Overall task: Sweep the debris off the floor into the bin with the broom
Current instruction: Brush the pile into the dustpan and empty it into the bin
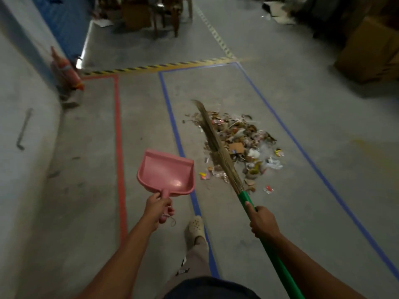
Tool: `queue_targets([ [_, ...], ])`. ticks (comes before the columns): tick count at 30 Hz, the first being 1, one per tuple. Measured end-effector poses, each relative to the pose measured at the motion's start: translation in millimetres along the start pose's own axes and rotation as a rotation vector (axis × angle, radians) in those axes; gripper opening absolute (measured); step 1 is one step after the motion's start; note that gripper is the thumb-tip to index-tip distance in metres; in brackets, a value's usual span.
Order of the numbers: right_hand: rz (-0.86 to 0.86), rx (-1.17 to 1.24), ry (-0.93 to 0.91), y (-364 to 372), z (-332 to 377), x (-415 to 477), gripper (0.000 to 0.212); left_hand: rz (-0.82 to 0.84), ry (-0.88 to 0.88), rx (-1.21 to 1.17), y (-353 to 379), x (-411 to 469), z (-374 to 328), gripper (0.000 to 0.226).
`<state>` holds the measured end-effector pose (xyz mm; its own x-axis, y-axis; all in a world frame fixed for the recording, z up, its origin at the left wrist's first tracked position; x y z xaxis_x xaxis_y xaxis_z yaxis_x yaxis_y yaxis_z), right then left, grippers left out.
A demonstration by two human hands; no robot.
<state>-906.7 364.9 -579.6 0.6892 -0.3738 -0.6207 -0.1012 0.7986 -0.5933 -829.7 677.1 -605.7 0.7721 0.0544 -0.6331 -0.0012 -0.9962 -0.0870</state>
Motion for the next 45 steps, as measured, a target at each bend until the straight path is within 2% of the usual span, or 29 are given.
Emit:
queue_targets([
  [8,-0.003,-0.047,0.148,-20,41,123,0.050,0.016,-0.133,0.012,40,153,-36,0.007],
  [14,0.069,-0.157,0.201,-5,64,216,0.045,0.069,-0.216,0.025,49,250,-40,0.012],
  [16,0.103,-0.164,0.229,7,64,247,0.044,0.134,-0.247,0.023,54,280,-34,0.024],
  [18,0.140,-0.176,0.249,24,57,275,0.044,0.176,-0.280,0.031,59,310,-21,0.046],
  [20,0.160,-0.192,0.248,45,47,304,0.047,0.173,-0.303,0.071,63,339,-3,0.055],
  [28,0.310,-0.275,0.223,166,-33,433,0.043,0.068,-0.439,0.132,94,454,112,0.045],
  [34,0.387,-0.383,0.221,239,-111,523,0.052,0.061,-0.479,0.127,121,520,190,0.058],
  [38,0.296,-0.366,0.296,227,-157,563,0.056,0.084,-0.484,0.105,139,544,212,0.060],
  [45,-0.008,-0.214,0.324,131,-200,578,0.056,0.165,-0.465,0.069,189,551,189,0.055],
])
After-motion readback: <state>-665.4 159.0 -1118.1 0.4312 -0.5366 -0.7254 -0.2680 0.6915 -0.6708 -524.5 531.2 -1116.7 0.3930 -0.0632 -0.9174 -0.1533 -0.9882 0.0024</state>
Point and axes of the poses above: each hand's wrist, its own x-axis towards the middle knuckle, its own y-axis out of the palm, z = x × y, the point moved 1 cm from there along x, towards the middle knuckle, and after that the axes turned 3 degrees about z, right-handed, at the moved point
